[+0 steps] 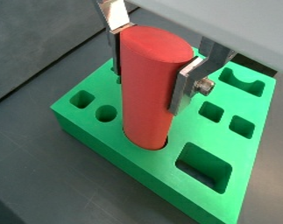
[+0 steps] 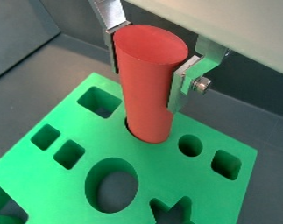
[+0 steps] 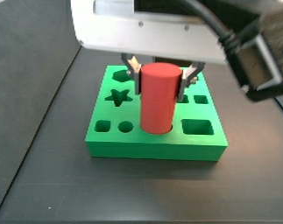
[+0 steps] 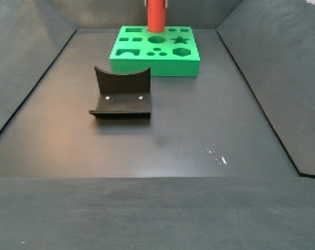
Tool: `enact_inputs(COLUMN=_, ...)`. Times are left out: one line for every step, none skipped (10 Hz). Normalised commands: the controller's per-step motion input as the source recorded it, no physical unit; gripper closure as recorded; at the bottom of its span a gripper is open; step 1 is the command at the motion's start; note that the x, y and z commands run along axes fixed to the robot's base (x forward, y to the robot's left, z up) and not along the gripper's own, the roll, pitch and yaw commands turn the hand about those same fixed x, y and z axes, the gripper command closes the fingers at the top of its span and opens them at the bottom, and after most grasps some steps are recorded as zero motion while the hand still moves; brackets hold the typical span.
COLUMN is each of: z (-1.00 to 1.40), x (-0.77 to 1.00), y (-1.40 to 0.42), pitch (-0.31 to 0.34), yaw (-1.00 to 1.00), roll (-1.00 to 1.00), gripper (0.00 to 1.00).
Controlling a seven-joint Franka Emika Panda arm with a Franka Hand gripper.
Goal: Insert the oval object.
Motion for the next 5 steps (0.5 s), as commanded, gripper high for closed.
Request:
enact_inputs(z=-0.29, x=0.0, y=0.0, pitch=-0.01, yaw=0.0, roll=0.03, gripper=1.0)
enact_inputs(z=-0.24, x=0.0, y=-0.02, pitch=-0.019, yaw=0.0, roll=0.0, gripper=1.0)
enact_inputs(z=-0.17, x=0.0, y=0.0, pitch=-0.064, yaw=0.0, roll=-0.01, gripper=1.0)
enact_inputs(z=0.0, x=0.01, y=0.07, pitch=0.036, yaw=-0.01, roll=-0.05, gripper=1.0)
enact_inputs(z=0.0, x=0.0, y=0.0, pitch=0.0, yaw=0.0, roll=0.0, gripper=1.0)
